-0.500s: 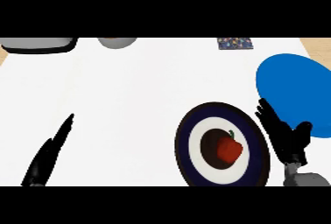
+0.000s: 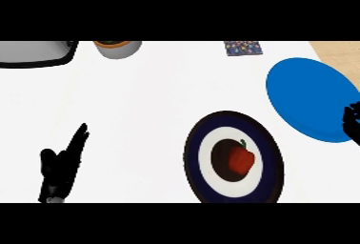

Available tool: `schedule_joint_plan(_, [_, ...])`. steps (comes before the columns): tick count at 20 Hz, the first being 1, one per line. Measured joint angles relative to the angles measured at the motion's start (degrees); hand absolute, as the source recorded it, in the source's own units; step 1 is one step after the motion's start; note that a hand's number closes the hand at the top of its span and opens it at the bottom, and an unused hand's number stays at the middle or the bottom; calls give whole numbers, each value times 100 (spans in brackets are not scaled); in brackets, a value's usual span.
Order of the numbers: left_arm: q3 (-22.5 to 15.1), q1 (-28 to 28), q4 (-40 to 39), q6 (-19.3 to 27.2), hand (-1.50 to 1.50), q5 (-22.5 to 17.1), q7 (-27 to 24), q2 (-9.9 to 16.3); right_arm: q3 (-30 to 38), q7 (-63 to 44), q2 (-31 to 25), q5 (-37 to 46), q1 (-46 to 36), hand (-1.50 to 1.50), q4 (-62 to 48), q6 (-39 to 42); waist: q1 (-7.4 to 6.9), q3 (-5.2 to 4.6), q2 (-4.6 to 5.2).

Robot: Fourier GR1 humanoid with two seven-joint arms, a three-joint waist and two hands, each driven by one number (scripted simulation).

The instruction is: Pick the bell pepper from the plate and place it in the plate

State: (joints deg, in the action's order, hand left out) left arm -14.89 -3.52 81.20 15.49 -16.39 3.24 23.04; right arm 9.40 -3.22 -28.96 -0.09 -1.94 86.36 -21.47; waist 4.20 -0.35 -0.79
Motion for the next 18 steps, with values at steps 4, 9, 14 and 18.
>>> schedule_joint_plan(4, [56, 61, -8, 10, 0, -196, 131, -228, 209, 40, 410, 520, 539, -150, 857, -1166, 2, 26, -13])
schedule_joint_plan(9, [-12, 178, 55, -26, 0, -225, 301, -422, -143, -187, 912, 1242, 1740, -150, 2403, -1779, -161, 41, 14])
schedule_joint_plan(14, [-34, 233, 117, -113, 0, -216, 338, -485, -577, -1203, 679, 2034, 2688, -150, 3388, -1371, -282, 33, 49])
schedule_joint_plan(18, [-46, 331, 139, -133, 0, -218, 466, -511, -904, -2205, 222, 2457, 3145, -150, 3894, -584, -346, 25, 76])
